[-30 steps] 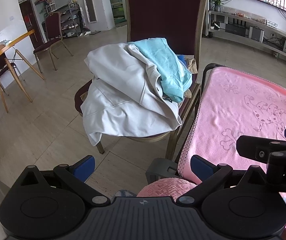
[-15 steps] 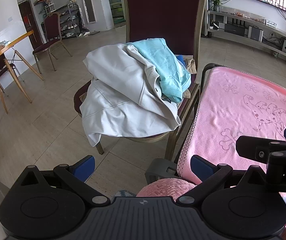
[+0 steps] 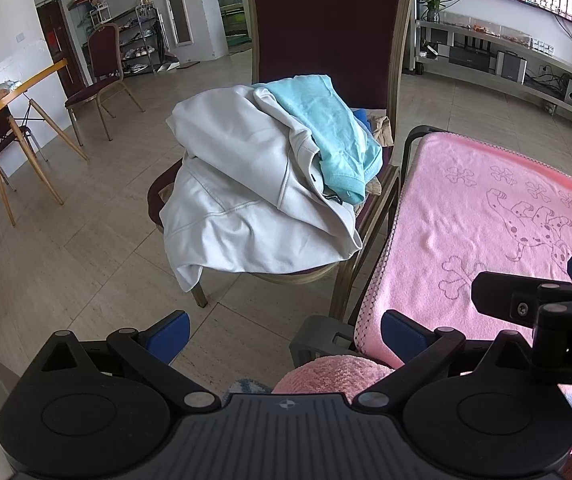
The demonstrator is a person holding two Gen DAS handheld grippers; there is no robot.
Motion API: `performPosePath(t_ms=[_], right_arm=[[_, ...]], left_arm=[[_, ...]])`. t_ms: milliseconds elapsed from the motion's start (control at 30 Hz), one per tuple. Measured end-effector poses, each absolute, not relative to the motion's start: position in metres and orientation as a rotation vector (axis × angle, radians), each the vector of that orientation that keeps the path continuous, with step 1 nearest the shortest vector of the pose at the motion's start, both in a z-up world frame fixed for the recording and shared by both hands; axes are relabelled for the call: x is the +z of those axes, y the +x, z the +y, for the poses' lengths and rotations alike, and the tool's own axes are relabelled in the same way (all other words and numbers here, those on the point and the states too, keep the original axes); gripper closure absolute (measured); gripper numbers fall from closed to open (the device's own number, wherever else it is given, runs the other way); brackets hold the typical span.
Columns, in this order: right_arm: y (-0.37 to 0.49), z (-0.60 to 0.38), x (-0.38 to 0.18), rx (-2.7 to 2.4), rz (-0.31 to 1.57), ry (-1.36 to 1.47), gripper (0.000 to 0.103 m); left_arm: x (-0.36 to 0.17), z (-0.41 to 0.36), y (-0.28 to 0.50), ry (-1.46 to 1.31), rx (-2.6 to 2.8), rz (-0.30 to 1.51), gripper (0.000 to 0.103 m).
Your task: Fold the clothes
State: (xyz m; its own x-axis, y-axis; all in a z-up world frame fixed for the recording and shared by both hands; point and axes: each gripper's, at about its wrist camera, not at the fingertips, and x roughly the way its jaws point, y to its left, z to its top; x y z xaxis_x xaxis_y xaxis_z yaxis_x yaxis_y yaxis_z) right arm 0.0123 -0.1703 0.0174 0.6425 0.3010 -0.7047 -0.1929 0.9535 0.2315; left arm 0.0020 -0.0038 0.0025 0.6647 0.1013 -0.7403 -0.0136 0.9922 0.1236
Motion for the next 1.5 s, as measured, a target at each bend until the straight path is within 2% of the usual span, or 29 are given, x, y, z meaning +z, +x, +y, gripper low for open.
performPosePath(t_ms=[733, 900, 967, 1000, 1033, 1100, 1200, 1333, 1500], right_arm=[[0.023, -0.174, 0.019, 0.286, 0.794, 0.153, 0.0], [0.061, -0.193, 0.021, 0.322, 0.747, 0.31, 0.0], [0.082, -0.195, 0.02, 0.323, 0.74, 0.346, 0.002], [0.094, -0.195, 0.019, 0.329, 0.736, 0.358, 0.01], [0.106, -0.192, 0.019, 0.336, 0.732, 0.363, 0.031], [0.129, -0.185, 0.017, 0.353, 0.73, 0.364, 0.051], [0.168, -0.168, 0.013, 0.396, 0.738, 0.366, 0.051], [0.223, -0.138, 0.0, 0.421, 0.743, 0.332, 0.034], [0.277, -0.108, -0.022, 0.409, 0.777, 0.291, 0.029]], left_arm=[[0.001, 0.004, 0.016, 0.094, 0.069, 0.834, 0.001], [0.009, 0.032, 0.048, 0.054, 0.104, 0.781, 0.007], [0.011, 0.042, 0.063, 0.047, 0.106, 0.756, 0.015], [0.012, 0.047, 0.071, 0.039, 0.104, 0.747, 0.02], [0.012, 0.053, 0.08, 0.031, 0.102, 0.739, 0.027], [0.01, 0.059, 0.099, 0.033, 0.101, 0.728, 0.032], [0.0, 0.066, 0.132, 0.046, 0.109, 0.728, 0.035], [-0.017, 0.071, 0.174, 0.064, 0.102, 0.731, 0.039], [-0.037, 0.071, 0.22, 0.109, 0.128, 0.73, 0.039]])
